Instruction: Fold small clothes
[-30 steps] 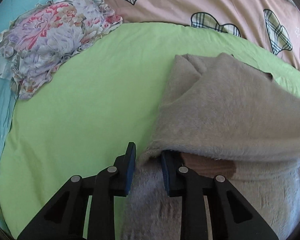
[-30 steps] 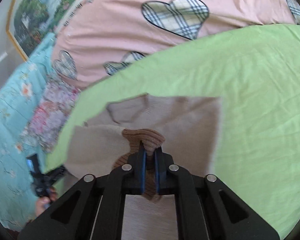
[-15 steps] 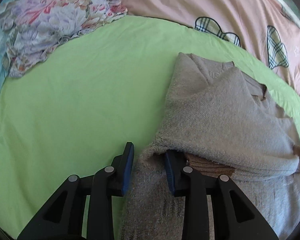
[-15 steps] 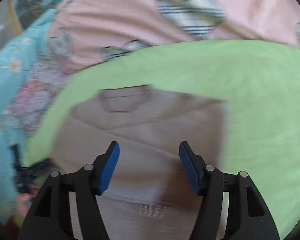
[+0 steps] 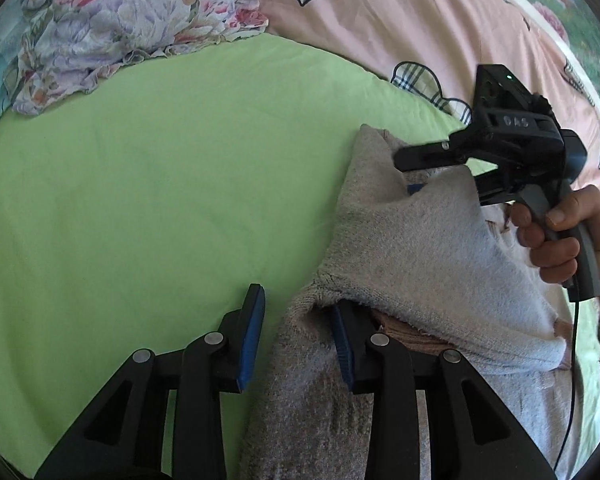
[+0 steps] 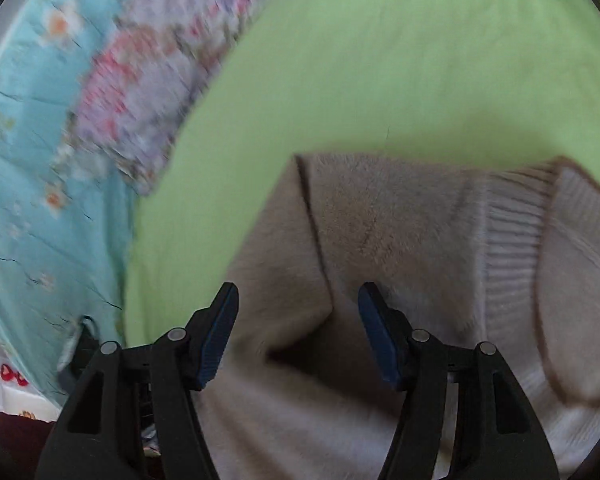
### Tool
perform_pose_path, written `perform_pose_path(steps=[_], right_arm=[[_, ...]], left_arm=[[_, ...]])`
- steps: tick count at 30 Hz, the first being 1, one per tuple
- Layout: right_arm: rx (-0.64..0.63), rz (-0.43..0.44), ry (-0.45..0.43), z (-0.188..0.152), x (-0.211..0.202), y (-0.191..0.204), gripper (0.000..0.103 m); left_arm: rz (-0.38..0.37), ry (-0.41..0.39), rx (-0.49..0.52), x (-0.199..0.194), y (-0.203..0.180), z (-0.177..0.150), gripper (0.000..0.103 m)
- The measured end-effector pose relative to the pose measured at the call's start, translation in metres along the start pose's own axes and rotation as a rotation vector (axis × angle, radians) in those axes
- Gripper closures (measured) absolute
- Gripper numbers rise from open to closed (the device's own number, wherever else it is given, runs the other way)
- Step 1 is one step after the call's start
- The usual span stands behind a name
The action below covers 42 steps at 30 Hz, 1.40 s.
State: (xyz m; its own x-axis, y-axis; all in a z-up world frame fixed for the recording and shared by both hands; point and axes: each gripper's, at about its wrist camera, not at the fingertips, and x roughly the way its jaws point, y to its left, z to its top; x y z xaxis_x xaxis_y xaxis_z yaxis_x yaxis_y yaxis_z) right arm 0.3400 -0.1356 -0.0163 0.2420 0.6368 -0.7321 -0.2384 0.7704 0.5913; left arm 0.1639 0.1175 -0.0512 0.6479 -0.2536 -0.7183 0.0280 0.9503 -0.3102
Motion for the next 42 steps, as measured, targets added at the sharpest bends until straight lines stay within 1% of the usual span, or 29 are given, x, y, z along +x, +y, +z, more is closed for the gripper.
perform_pose_path(steps=[2, 3, 5, 6, 8, 10, 12, 13, 14, 15, 16, 18, 19, 20, 21, 22, 23, 24, 25, 26, 27, 28, 29, 31, 32, 35, 38, 39, 42], right_arm=[[-0.031, 0.117, 0.046, 0.004, 0.015, 0.011, 0.038], [-0.066, 0.166, 0.046, 0.009, 0.022, 0.019, 0.038], [-0.073, 0.220, -0.002, 0.020, 0.031, 0.023, 0.038], [-0.048, 0.235, -0.042, 0.029, 0.035, 0.021, 0.038], [0.004, 0.234, -0.142, 0.044, 0.039, 0.013, 0.038], [0.053, 0.232, -0.208, 0.048, 0.035, 0.010, 0.038], [0.045, 0.253, -0.276, 0.048, 0.021, 0.010, 0.038], [0.033, 0.216, -0.300, 0.045, 0.011, 0.012, 0.038], [0.025, 0.151, -0.307, 0.040, 0.000, 0.012, 0.038], [0.016, 0.117, -0.305, 0.034, -0.008, 0.011, 0.039], [0.006, 0.116, -0.291, 0.024, -0.016, 0.011, 0.038], [0.007, 0.187, -0.237, 0.009, -0.016, 0.013, 0.038], [0.000, 0.215, -0.202, 0.000, -0.013, 0.015, 0.038], [-0.016, 0.209, -0.173, -0.014, -0.009, 0.018, 0.038], [-0.022, 0.182, -0.167, -0.021, -0.006, 0.017, 0.038], [-0.002, 0.091, -0.172, -0.032, -0.005, 0.012, 0.038], [0.043, -0.024, -0.183, -0.042, -0.007, 0.003, 0.038], [0.088, -0.131, -0.213, -0.054, -0.015, -0.007, 0.041], [0.102, -0.138, -0.261, -0.065, -0.026, -0.011, 0.045], [0.122, -0.148, -0.334, -0.082, -0.044, -0.013, 0.045], [0.132, -0.178, -0.391, -0.099, -0.062, -0.011, 0.045], [0.131, -0.191, -0.431, -0.114, -0.076, -0.008, 0.045], [0.128, -0.183, -0.460, -0.129, -0.088, -0.005, 0.044], [0.128, -0.150, -0.495, -0.168, -0.110, 0.002, 0.044], [0.130, -0.154, -0.505, -0.190, -0.119, 0.005, 0.044], [0.154, -0.201, -0.538, -0.247, -0.134, 0.012, 0.043], [0.203, -0.253, -0.579, -0.305, -0.145, 0.019, 0.040], [0.213, -0.268, -0.589, -0.318, -0.149, 0.020, 0.040], [0.239, -0.311, -0.620, -0.365, -0.158, 0.026, 0.039]], left_arm=[[-0.017, -0.006, -0.012, 0.000, 0.003, 0.000, 0.068], [-0.022, -0.007, -0.016, 0.001, 0.003, 0.000, 0.068], [-0.031, -0.010, -0.023, 0.001, 0.005, 0.001, 0.068], [-0.034, -0.011, -0.026, 0.001, 0.005, 0.001, 0.068], [-0.044, -0.011, -0.034, 0.001, 0.006, 0.001, 0.068], [-0.058, -0.009, -0.043, 0.001, 0.009, 0.001, 0.068], [-0.069, -0.012, -0.049, 0.000, 0.010, 0.000, 0.068], [-0.069, -0.012, -0.050, 0.001, 0.010, 0.001, 0.068], [-0.069, -0.011, -0.049, 0.000, 0.010, 0.001, 0.068], [-0.070, -0.011, -0.050, 0.000, 0.009, 0.001, 0.068], [-0.071, -0.011, -0.052, 0.000, 0.010, 0.001, 0.068], [-0.070, -0.009, -0.053, 0.001, 0.010, 0.002, 0.068], [-0.067, -0.007, -0.051, 0.002, 0.011, 0.003, 0.068], [-0.067, -0.005, -0.051, 0.002, 0.011, 0.003, 0.068], [-0.069, -0.003, -0.053, 0.001, 0.011, 0.003, 0.068], [-0.070, 0.003, -0.056, 0.001, 0.011, 0.004, 0.068], [-0.070, 0.008, -0.057, 0.002, 0.011, 0.006, 0.068], [-0.065, 0.015, -0.053, 0.002, 0.011, 0.006, 0.068], [-0.061, 0.019, -0.047, 0.002, 0.010, 0.007, 0.068], [-0.058, 0.022, -0.043, 0.001, 0.010, 0.008, 0.068], [-0.055, 0.026, -0.042, -0.001, 0.010, 0.007, 0.068], [-0.054, 0.032, -0.043, -0.003, 0.010, 0.007, 0.068], [-0.042, 0.033, -0.038, -0.007, 0.011, 0.006, 0.068], [-0.003, 0.033, -0.026, -0.017, 0.011, 0.002, 0.067], [-0.007, 0.040, -0.018, -0.024, 0.012, -0.002, 0.064], [-0.040, 0.065, 0.007, -0.047, 0.019, -0.018, 0.058], [-0.055, 0.097, 0.072, -0.070, 0.024, -0.042, 0.056], [-0.058, 0.112, 0.093, -0.076, 0.024, -0.049, 0.056], [-0.096, 0.163, 0.149, -0.097, 0.028, -0.074, 0.055]])
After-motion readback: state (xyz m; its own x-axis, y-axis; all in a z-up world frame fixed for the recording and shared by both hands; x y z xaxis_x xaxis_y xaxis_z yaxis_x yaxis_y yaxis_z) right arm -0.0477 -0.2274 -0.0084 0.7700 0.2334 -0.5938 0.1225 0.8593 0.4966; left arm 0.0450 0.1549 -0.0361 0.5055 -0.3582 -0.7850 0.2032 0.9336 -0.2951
